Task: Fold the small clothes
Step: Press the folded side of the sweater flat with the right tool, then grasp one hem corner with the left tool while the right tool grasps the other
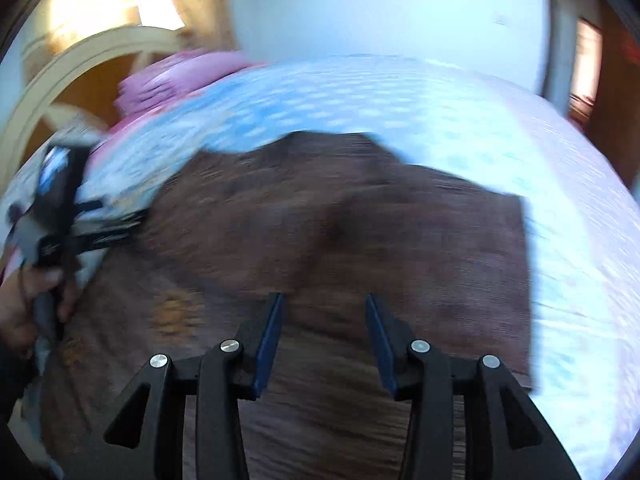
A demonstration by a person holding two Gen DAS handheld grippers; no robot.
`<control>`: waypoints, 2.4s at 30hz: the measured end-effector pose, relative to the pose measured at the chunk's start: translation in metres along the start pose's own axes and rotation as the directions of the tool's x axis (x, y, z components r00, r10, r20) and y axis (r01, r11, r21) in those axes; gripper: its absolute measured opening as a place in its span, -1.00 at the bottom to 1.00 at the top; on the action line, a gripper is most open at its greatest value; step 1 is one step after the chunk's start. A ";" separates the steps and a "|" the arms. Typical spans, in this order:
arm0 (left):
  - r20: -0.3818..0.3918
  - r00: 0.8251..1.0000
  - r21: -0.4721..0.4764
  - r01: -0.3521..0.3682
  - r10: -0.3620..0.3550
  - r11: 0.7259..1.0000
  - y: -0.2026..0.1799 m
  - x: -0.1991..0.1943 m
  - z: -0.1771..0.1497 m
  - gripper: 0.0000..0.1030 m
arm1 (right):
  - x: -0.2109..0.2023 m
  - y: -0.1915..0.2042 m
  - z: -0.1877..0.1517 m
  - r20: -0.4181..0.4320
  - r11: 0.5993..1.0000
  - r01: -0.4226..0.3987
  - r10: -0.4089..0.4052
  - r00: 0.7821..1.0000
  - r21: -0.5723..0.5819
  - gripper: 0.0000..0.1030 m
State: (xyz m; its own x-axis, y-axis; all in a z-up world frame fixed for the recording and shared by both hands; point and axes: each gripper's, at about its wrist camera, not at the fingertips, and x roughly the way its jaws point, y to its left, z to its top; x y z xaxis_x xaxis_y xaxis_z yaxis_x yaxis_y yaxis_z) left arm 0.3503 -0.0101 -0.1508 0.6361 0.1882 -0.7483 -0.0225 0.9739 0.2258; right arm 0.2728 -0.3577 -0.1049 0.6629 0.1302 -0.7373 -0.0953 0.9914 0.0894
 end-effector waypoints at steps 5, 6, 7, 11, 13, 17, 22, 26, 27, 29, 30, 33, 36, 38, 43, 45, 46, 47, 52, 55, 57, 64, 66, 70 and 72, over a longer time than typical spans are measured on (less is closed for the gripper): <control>0.017 1.000 -0.017 0.005 -0.005 1.000 -0.001 -0.005 -0.001 0.96 | 0.000 -0.057 -0.020 -0.071 0.987 0.073 -0.063 0.995 0.144 -0.15; 0.022 1.000 -0.016 0.008 -0.007 1.000 -0.001 -0.007 -0.002 0.96 | -0.005 -0.060 -0.024 -0.059 0.988 0.079 -0.071 0.996 0.134 -0.15; 0.020 1.000 -0.023 0.012 -0.012 1.000 0.001 -0.011 -0.004 0.95 | -0.012 -0.061 -0.028 -0.043 0.987 0.080 -0.074 0.996 0.137 -0.15; 0.043 0.998 -0.068 0.040 -0.037 0.997 0.013 -0.030 -0.014 0.95 | -0.026 -0.065 -0.033 -0.007 0.986 0.053 -0.052 0.999 0.158 -0.15; 0.049 0.998 -0.042 0.030 -0.028 0.999 0.010 -0.033 -0.022 0.95 | -0.013 -0.066 -0.035 -0.053 0.987 0.087 -0.081 0.995 0.136 -0.15; 0.006 1.000 -0.006 0.010 -0.010 1.000 0.009 -0.030 -0.033 0.96 | -0.007 -0.059 -0.036 -0.059 0.989 0.111 -0.106 0.993 0.097 -0.15; 0.018 0.999 -0.030 0.038 -0.038 0.999 0.024 -0.052 -0.052 0.95 | -0.030 -0.080 -0.043 -0.005 0.969 -0.003 0.004 1.000 0.247 -0.15; 0.049 0.997 0.005 0.058 -0.058 0.998 0.028 -0.071 -0.070 0.95 | -0.032 -0.089 -0.060 -0.044 0.967 0.022 -0.012 0.999 0.255 -0.10; 0.055 0.997 0.019 0.059 -0.060 0.998 0.027 -0.073 -0.074 0.95 | -0.033 -0.086 -0.062 -0.036 0.971 0.026 -0.018 0.999 0.239 -0.10; 0.061 0.997 0.056 0.043 -0.047 0.998 0.022 -0.076 -0.083 0.95 | -0.040 -0.083 -0.064 -0.042 0.973 0.048 -0.040 0.998 0.227 -0.10; 0.063 0.997 0.065 0.040 -0.044 0.997 0.021 -0.077 -0.086 0.95 | -0.046 -0.080 -0.066 -0.044 0.972 0.048 -0.038 0.998 0.230 -0.10; 0.045 0.997 0.073 0.064 -0.067 0.995 0.020 -0.080 -0.097 0.95 | -0.060 -0.071 -0.078 -0.053 0.978 0.033 -0.023 0.998 0.208 -0.11; 0.041 0.995 0.076 0.092 -0.095 0.993 0.020 -0.089 -0.107 0.95 | -0.065 -0.061 -0.093 -0.081 0.981 0.045 -0.030 0.996 0.189 -0.11; 0.034 0.993 0.087 0.111 -0.114 0.990 0.018 -0.094 -0.115 0.95 | -0.074 -0.057 -0.107 -0.086 0.982 0.042 -0.026 0.996 0.184 -0.10; 0.030 0.989 0.087 0.138 -0.142 0.987 0.022 -0.105 -0.131 0.95 | -0.094 -0.049 -0.132 -0.096 0.981 0.040 -0.022 0.995 0.188 -0.10; 0.020 0.987 0.074 0.160 -0.162 0.984 0.026 -0.109 -0.137 0.95 | -0.098 -0.046 -0.139 -0.106 0.982 0.044 -0.025 0.994 0.184 -0.10; 0.015 0.985 0.069 0.171 -0.172 0.983 0.028 -0.111 -0.141 0.95 | -0.102 -0.044 -0.144 -0.109 0.982 0.044 -0.024 0.994 0.184 -0.10; 0.013 0.984 0.066 0.178 -0.179 0.982 0.030 -0.113 -0.145 0.95 | -0.106 -0.042 -0.150 -0.110 0.982 0.045 -0.025 0.994 0.183 -0.10; 0.014 0.979 0.076 0.200 -0.201 0.977 0.036 -0.128 -0.171 0.95 | -0.124 -0.033 -0.177 -0.109 0.983 0.053 -0.034 0.993 0.174 -0.10; 0.016 0.978 0.087 0.208 -0.210 0.974 0.037 -0.136 -0.183 0.95 | -0.132 -0.029 -0.188 -0.111 0.982 0.057 -0.037 0.993 0.178 -0.10; 0.014 0.977 0.092 0.210 -0.212 0.973 0.039 -0.140 -0.188 0.95 | -0.137 -0.025 -0.195 -0.112 0.983 0.062 -0.042 0.993 0.173 -0.10; -0.042 0.964 0.058 0.264 -0.262 0.963 0.047 -0.151 -0.209 0.95 | -0.153 -0.016 -0.222 -0.109 0.978 0.047 -0.025 0.994 0.202 -0.10; -0.048 0.962 0.059 0.272 -0.270 0.960 0.048 -0.154 -0.215 0.95 | -0.156 -0.015 -0.229 -0.107 0.976 0.041 -0.019 0.994 0.212 -0.10; -0.077 0.945 0.036 0.321 -0.317 0.947 0.048 -0.158 -0.226 0.92 | -0.161 -0.011 -0.237 -0.098 0.971 0.032 -0.008 0.995 0.236 -0.10; -0.087 0.940 0.035 0.333 -0.329 0.942 0.046 -0.159 -0.230 0.92 | -0.163 -0.011 -0.241 -0.095 0.967 0.028 -0.004 0.995 0.252 -0.10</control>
State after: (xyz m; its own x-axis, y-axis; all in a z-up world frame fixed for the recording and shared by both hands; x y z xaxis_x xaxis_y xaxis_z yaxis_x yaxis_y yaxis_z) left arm 0.0702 0.0338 -0.1648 0.5380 -0.1326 -0.8325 0.2174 0.9760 -0.0150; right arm -0.0134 -0.3921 -0.1474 0.5896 0.1246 -0.7980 0.1134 0.9655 0.2345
